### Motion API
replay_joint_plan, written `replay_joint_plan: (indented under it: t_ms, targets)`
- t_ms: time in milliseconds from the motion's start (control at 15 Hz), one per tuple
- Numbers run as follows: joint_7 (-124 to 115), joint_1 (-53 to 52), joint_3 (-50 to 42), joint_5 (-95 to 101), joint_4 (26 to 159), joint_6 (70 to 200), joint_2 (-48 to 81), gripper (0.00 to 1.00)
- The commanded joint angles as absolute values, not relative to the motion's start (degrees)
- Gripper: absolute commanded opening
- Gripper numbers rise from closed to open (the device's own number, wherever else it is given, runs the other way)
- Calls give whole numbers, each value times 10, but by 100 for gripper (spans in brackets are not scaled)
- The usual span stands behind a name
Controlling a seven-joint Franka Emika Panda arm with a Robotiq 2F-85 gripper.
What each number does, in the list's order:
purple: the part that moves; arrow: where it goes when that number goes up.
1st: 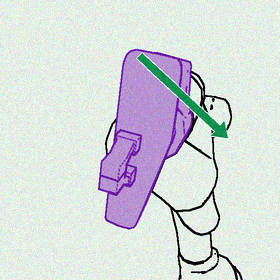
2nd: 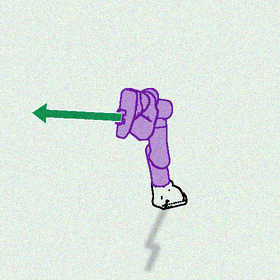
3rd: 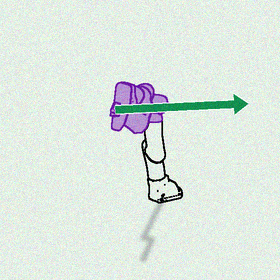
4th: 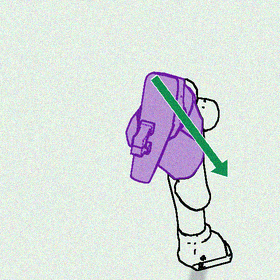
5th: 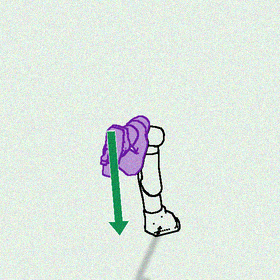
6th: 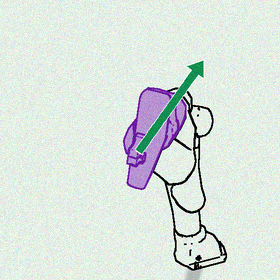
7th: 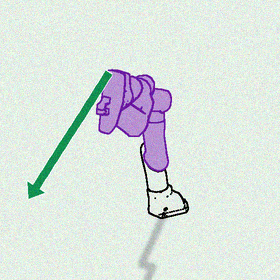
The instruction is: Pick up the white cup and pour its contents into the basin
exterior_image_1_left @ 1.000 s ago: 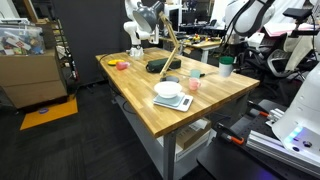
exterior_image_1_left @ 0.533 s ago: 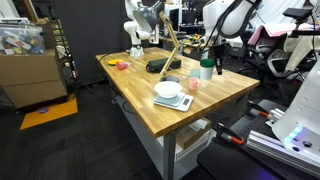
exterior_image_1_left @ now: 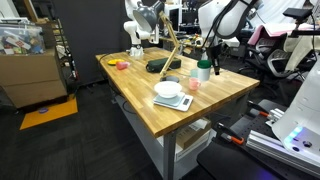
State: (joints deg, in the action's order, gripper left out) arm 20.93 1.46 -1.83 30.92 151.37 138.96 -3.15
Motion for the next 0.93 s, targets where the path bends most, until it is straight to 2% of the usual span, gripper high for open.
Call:
replay_joint_plan:
  t_ms: [0,67,867]
  targets:
    - [210,15,-17,308,1513,1388,-32,9]
    - [210,15,-17,308,1513,1388,-32,2]
    - [284,-54,47,333,1369,1269,84,2]
